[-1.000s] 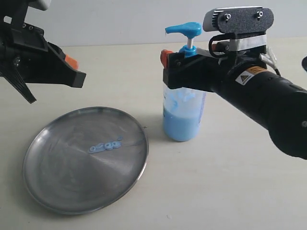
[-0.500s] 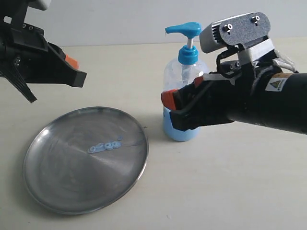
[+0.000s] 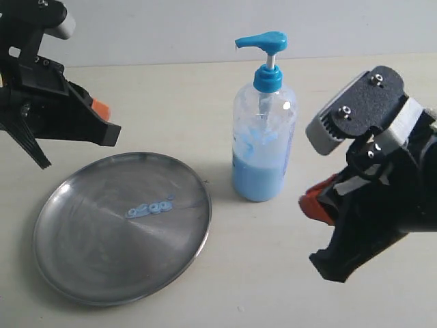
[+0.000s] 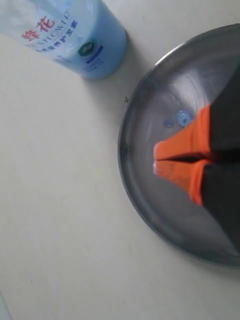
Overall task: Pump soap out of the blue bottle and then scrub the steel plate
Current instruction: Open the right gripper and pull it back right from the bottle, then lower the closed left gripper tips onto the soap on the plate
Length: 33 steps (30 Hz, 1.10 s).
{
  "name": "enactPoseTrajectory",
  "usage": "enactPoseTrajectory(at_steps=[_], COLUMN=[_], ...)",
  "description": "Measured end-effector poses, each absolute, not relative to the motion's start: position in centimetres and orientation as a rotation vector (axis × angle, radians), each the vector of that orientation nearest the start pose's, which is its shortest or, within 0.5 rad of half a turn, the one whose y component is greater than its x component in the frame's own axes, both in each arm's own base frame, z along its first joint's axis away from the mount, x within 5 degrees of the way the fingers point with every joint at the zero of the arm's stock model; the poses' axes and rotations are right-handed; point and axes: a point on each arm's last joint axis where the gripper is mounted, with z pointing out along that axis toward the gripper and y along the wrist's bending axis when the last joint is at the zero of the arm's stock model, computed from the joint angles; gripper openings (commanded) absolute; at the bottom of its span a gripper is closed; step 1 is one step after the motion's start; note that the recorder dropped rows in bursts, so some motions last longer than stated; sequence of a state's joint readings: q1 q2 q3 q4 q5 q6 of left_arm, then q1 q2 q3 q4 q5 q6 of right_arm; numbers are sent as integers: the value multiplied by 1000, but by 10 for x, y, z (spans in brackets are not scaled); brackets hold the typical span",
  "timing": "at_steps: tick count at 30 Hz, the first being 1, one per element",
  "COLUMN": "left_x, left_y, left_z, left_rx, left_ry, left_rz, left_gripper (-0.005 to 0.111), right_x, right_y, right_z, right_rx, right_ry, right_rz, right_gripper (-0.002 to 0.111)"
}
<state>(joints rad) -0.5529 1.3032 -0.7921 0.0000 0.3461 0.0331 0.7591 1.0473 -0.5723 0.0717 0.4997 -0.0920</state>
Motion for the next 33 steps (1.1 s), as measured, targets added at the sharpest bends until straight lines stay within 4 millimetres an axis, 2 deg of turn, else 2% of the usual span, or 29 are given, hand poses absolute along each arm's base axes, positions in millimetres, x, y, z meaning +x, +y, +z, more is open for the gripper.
enactPoseTrajectory(at_steps=[3,7,11,16,25,33], left_x=[225,227,234,242,258,269], left_y=[-139,-140,-145,-149,-159,-168], left_z=[255,248,226,195,155,127], left_rx=[702,731,758,795,845,830], left_ry=[2253,2273,2352,2467,2622,2769], left_rz=[-246,-230,-209,-178,-132,-131], left_gripper=[0,0,0,0,0,0], right_x=[137,138,140,137,129,124], right_y=[122,109,99,92,85,75], right_z=[239,240,247,259,279,271], right_rx=[-973,-969,-898,-836,-762,-642], right_ry=[2347,2362,2331,2259,2128,2065], right_rz=[201,28,-64,-63,15,49], right_gripper=[0,0,0,0,0,0])
